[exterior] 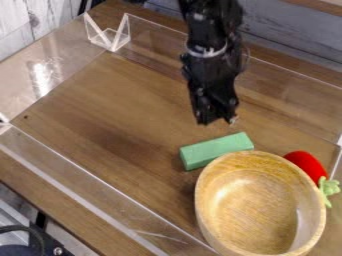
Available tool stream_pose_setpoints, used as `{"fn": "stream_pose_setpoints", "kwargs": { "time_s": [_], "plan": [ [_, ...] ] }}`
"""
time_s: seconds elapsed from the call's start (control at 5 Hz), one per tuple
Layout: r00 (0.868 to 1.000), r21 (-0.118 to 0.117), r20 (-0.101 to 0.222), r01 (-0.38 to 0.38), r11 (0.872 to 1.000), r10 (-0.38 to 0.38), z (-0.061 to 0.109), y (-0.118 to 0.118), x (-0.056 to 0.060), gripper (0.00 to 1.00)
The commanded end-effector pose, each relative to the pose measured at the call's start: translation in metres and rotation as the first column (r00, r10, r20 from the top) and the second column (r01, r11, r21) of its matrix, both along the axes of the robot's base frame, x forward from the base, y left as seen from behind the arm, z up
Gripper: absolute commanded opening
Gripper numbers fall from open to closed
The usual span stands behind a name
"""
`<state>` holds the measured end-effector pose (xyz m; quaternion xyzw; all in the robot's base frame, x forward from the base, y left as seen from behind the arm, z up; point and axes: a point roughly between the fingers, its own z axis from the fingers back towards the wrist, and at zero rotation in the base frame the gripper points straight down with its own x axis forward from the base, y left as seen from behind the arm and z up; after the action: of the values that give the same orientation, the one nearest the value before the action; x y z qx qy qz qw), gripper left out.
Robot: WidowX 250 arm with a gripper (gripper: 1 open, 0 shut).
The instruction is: Put the green block in the brown bowl
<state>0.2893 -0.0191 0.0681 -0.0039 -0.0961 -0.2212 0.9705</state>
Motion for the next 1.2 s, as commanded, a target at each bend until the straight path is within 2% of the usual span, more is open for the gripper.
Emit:
{"fn": "stream_pose_setpoints", "kwargs": {
  "time_s": [0.0,0.2,0.6,0.8,1.0],
  "plan": [
    [1.000,-0.009,0.025,0.011,1.000,-0.011,-0.007,-0.004,0.001,1.00],
    [1.000,-0.007,0.025,0.017,1.000,-0.016,-0.015,-0.005,0.000,1.00],
    [1.000,-0.020,0.015,0.016,1.000,-0.016,-0.040,-0.006,-0.001,1.00],
    [1.000,-0.025,0.012,0.012,1.000,-0.012,-0.044,-0.004,0.000,0.00],
    [1.000,-0.018,0.002,0.001,1.000,-0.001,-0.036,-0.005,0.000,0.00]
  ]
}}
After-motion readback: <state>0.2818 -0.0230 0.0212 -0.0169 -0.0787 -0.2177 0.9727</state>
